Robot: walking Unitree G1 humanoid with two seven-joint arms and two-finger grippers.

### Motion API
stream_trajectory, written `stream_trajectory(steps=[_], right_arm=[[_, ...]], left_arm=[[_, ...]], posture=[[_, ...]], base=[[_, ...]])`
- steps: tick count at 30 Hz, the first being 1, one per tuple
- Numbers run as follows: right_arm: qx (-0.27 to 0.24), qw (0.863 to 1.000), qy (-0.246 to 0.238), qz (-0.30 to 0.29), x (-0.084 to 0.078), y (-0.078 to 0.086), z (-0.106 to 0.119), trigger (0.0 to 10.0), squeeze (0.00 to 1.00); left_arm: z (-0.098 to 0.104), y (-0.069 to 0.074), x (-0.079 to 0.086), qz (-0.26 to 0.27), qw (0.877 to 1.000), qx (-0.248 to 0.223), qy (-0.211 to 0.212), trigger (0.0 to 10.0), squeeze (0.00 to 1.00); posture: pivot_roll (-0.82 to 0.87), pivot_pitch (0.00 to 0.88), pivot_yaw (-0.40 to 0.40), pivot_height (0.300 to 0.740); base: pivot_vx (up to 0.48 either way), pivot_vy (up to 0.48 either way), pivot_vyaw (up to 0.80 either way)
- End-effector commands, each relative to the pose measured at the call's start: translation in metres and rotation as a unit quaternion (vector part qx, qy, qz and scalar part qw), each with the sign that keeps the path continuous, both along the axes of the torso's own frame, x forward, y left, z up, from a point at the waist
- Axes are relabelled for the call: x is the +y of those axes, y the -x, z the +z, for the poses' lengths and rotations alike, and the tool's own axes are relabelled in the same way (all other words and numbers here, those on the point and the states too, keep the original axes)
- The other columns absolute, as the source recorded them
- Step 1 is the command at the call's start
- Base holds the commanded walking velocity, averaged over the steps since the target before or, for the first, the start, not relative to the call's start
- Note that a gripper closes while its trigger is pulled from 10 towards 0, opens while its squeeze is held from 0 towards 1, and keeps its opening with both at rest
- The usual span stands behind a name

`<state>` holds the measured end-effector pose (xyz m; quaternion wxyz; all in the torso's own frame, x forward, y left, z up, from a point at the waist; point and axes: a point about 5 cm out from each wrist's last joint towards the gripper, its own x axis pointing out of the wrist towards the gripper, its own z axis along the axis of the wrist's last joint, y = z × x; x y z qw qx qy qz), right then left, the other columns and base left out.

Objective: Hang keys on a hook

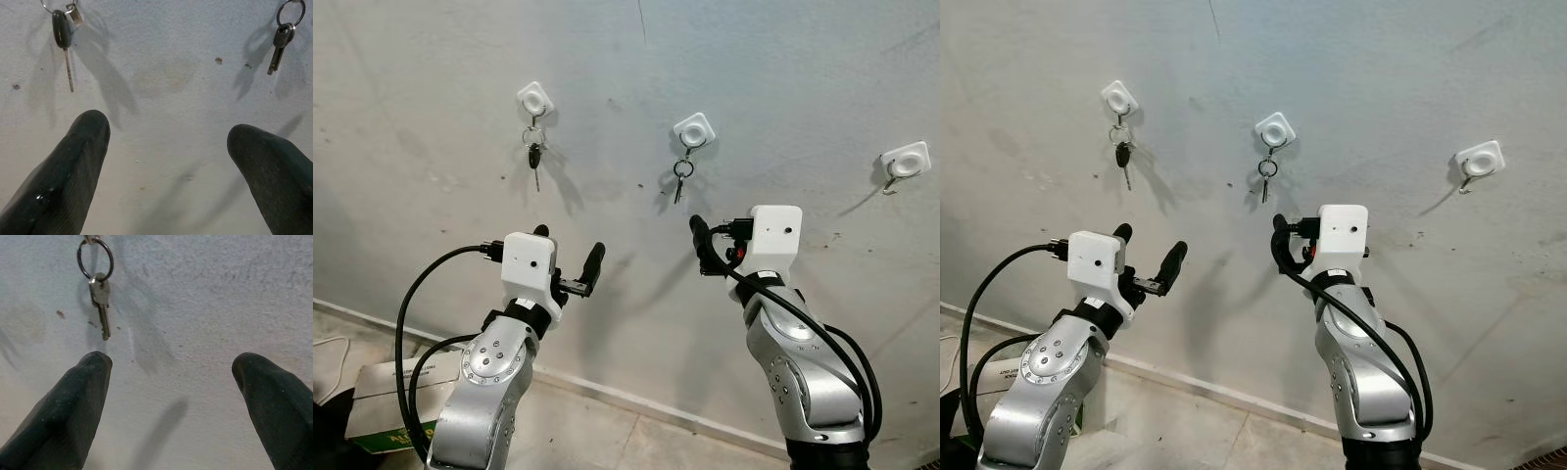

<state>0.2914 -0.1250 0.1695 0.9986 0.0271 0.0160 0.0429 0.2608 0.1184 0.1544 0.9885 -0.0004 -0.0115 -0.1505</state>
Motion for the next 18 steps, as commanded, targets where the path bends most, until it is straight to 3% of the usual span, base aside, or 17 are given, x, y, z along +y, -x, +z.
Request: stream_trajectory(steps=[1,18], right_arm=[[-0.003,1.0,0.001,0.0,-0.0011,-0.001,0.0032,10.0,0.0],[-0.003,1.0,0.001,0.0,-0.0011,-0.001,0.0032,10.0,0.0]], left_arm=[[0.0027,-0.0002,-0.0016,-0.006,1.0,-0.002,-0.002,10.0,0.0],[0.0027,-0.0002,-0.0016,-0.006,1.0,-0.002,-0.002,10.0,0.0]], posture=[[0.04,0.0,-0.006,0.74],[0.04,0.0,-0.006,0.74]], base=[[0.0,0.0,0.0],[0.0,0.0,0.0]])
